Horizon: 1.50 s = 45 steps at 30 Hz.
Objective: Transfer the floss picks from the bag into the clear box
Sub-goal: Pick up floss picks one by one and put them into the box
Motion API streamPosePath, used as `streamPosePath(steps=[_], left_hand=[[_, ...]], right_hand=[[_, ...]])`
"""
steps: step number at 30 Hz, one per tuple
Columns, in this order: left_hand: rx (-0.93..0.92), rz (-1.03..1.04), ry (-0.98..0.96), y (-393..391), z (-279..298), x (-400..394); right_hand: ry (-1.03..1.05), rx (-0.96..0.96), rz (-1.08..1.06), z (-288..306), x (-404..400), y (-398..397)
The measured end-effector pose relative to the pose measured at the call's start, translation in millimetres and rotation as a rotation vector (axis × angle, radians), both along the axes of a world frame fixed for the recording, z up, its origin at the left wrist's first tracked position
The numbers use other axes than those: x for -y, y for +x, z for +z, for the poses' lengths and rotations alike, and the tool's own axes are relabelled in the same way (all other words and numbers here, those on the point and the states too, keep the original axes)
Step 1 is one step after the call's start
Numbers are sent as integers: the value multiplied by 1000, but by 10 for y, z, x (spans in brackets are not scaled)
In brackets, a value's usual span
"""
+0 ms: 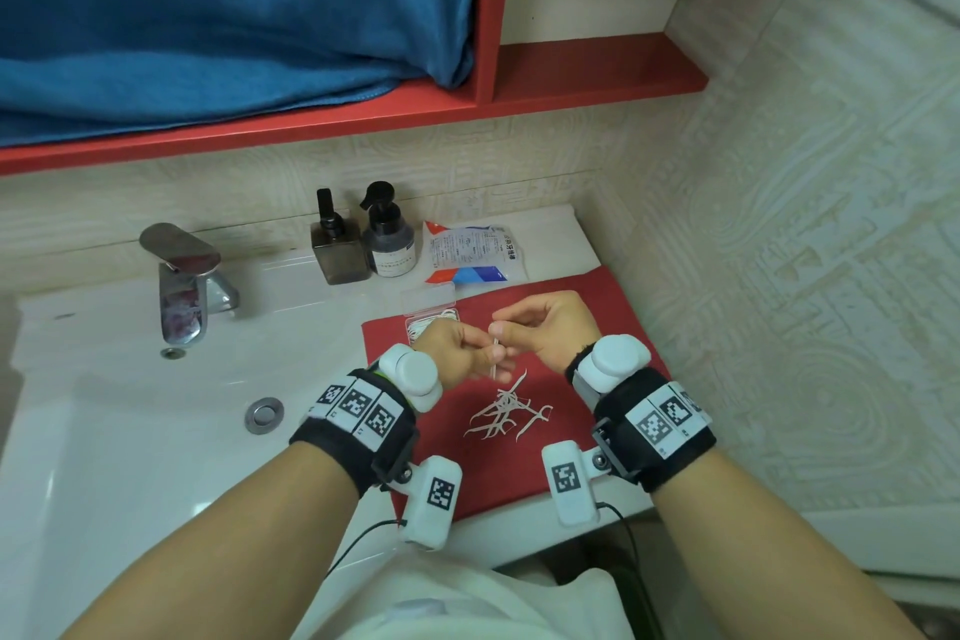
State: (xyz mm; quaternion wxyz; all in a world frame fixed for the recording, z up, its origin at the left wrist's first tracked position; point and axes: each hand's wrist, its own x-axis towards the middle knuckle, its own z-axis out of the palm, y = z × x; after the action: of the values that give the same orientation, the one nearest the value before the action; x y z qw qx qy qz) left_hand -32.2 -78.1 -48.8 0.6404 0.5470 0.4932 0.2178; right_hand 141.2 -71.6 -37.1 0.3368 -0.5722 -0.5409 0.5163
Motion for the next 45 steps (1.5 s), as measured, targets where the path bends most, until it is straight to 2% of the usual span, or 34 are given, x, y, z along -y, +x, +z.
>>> streamPosePath(steps=[5,10,15,16,18,21,26,31,34,38,45], left_hand=[[21,64,-80,-6,-27,66],[127,205,-130,9,-55,94],[59,223,-94,-17,-32,107],[36,235,-92,-22,-36,102],[9,246,-99,-31,-47,93],[-1,250,-117,-30,-86,119],[-15,277,-153,-22,-154,137],[-37,280,-178,-57,-221,131],[-45,292,-191,-58,-240,124],[-36,346,-193,-56,-230,69],[-16,343,-214,-60,-130,-23]], right_hand=[[46,127,26,-61,0,-66],[131,113,-4,-55,7,-96],[162,136,17,-127,11,-50],[156,182,4,-156,2,-14],[114,406,50,-251,-32,86],[-9,753,292,-408,-8,165],[-114,872,425,-595,41,181],[-189,845,404,-682,36,189],[-187,762,337,-688,56,179],[-54,607,216,-583,30,123],[80,306,208,-264,-78,-32]])
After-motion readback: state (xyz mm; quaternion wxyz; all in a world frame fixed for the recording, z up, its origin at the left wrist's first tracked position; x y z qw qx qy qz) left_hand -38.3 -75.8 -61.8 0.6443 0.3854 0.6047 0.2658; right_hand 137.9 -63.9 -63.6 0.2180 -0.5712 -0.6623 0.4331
